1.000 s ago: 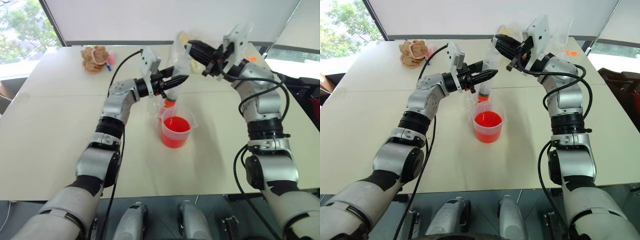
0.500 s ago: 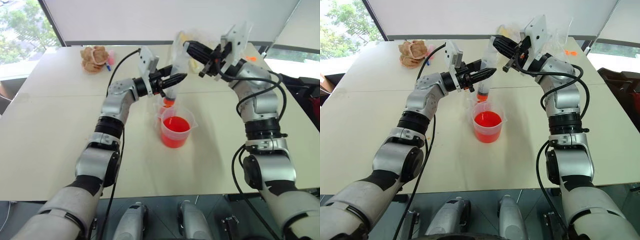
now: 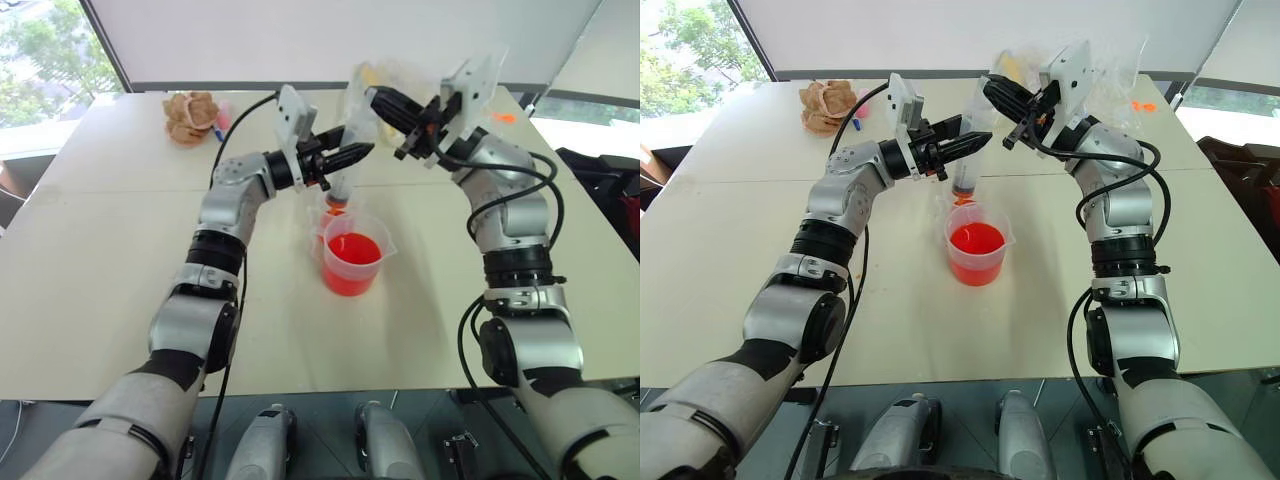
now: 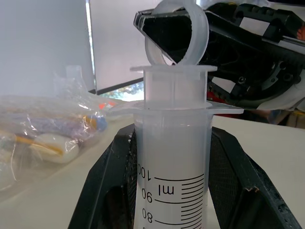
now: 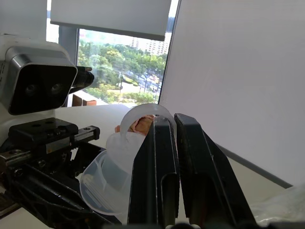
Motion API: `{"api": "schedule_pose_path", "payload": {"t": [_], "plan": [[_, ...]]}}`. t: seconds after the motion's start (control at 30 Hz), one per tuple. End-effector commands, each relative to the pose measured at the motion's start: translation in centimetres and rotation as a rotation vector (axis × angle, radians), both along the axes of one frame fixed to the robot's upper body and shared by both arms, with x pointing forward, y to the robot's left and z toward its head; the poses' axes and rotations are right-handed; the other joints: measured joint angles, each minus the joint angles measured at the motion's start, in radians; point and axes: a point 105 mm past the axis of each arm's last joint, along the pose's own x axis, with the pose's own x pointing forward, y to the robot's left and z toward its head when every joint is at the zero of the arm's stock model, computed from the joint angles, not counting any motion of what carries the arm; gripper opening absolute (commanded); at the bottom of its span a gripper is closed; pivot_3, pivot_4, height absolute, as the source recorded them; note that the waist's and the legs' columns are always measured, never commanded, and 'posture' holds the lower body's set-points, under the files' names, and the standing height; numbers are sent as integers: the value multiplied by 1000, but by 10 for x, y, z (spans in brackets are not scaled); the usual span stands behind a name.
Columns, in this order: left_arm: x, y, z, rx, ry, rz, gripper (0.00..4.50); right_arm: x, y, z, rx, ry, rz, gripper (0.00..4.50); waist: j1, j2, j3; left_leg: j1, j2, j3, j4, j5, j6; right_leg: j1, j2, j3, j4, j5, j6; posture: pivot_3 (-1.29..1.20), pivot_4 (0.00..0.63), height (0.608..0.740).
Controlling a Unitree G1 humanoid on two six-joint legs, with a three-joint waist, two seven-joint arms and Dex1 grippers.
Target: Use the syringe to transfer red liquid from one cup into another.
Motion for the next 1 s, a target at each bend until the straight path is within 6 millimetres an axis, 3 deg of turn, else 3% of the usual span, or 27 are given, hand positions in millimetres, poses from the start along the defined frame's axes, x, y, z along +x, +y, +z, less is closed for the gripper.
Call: {"api": "schedule_pose_path", "payload": {"t": [0.03, 0.33, 0.47, 0.57, 0.77, 1.0], "plan": [[-14, -7, 49, -80, -153, -27, 1444, -10, 31, -22, -67, 50, 114, 69, 0, 0, 0, 0, 0, 0, 0, 0, 0, 0, 0, 0, 0, 0, 0, 0, 150, 737], [-14, -9, 50, -86, -153, -30, 1444, -12, 36, -32, -81, 75, 124, 69, 0, 0, 0, 0, 0, 0, 0, 0, 0, 0, 0, 0, 0, 0, 0, 0, 150, 737], [-16, -9, 50, -89, -153, -38, 1444, -12, 33, -23, -51, 69, 120, 69, 0, 0, 0, 0, 0, 0, 0, 0, 0, 0, 0, 0, 0, 0, 0, 0, 150, 737], [-18, -8, 48, -85, -147, -43, 1444, -14, 28, -18, -26, 74, 123, 892, -1, 0, 0, 0, 0, 0, 0, 0, 0, -1, 0, 0, 0, 0, 0, 0, 150, 737], [-21, -8, 47, -88, -138, -50, 1444, -13, 12, -12, -7, 58, 49, 3680, 0, 0, 0, 0, 0, 0, 0, 0, 0, -1, 0, 1, 0, 0, 0, 0, 150, 737], [-17, -5, 53, -94, -117, -8, 1444, -23, -51, -1, 116, 110, -52, 3680, 8, 0, 0, 0, 0, 0, 0, 0, 1, 0, 0, 1, 0, 0, 0, 0, 150, 737]]}}
